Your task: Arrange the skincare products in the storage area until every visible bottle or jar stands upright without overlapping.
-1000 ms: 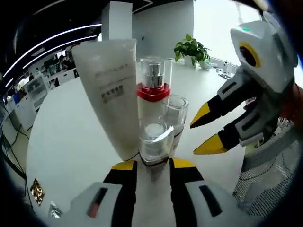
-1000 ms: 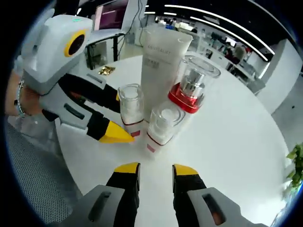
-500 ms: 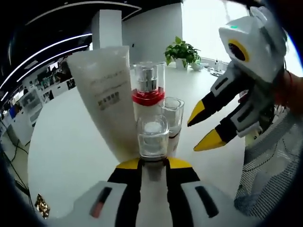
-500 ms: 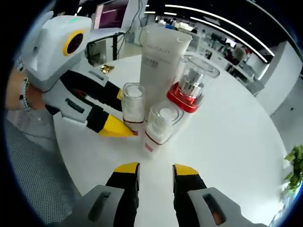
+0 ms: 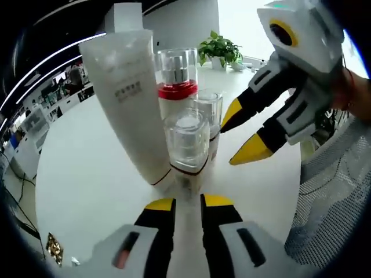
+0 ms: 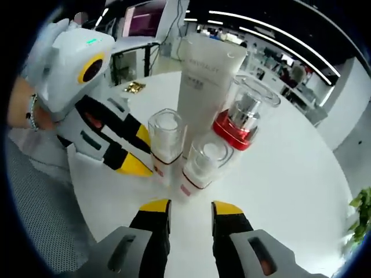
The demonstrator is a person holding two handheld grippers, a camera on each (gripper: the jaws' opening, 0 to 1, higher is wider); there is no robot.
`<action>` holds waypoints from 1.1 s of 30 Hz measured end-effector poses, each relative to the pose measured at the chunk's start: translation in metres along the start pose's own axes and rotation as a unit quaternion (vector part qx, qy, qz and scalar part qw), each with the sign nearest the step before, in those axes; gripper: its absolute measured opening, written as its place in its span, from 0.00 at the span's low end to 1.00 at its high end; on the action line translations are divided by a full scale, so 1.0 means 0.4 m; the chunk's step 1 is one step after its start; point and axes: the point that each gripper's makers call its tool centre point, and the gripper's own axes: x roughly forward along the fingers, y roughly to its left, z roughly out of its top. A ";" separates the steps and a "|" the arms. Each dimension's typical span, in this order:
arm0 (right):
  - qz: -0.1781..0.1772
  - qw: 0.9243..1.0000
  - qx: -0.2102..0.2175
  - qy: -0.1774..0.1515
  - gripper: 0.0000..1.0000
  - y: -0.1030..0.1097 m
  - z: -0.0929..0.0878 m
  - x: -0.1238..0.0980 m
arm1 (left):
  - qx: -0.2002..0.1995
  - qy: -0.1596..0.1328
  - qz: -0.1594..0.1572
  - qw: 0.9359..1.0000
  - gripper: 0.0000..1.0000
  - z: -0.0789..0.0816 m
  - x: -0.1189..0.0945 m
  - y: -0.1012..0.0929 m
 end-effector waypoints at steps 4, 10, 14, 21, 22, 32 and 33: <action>0.000 1.000 -0.017 0.003 0.22 0.006 -0.001 0.016 | 0.000 -0.005 0.000 1.000 0.05 0.010 0.005 -0.003; -0.007 0.999 -0.053 0.004 0.18 0.009 0.000 0.025 | 0.011 -0.006 0.003 1.000 0.04 0.010 0.011 0.004; -0.007 0.998 -0.054 -0.007 0.17 0.009 0.012 0.027 | -0.001 -0.009 -0.001 1.000 0.05 0.015 0.014 0.007; -0.007 0.998 -0.059 -0.008 0.17 0.012 0.016 0.027 | -0.008 -0.011 -0.002 1.000 0.06 0.015 0.016 0.010; -0.007 0.998 -0.059 -0.008 0.17 0.012 0.016 0.027 | -0.008 -0.011 -0.001 1.000 0.06 0.014 0.016 0.011; 0.049 0.994 -0.027 0.091 0.23 0.059 -0.078 0.015 | -0.024 0.059 0.000 0.998 0.20 -0.055 -0.008 0.050; 0.055 0.994 -0.027 0.091 0.23 0.066 -0.076 0.014 | -0.033 0.073 0.003 0.997 0.20 -0.064 -0.017 0.061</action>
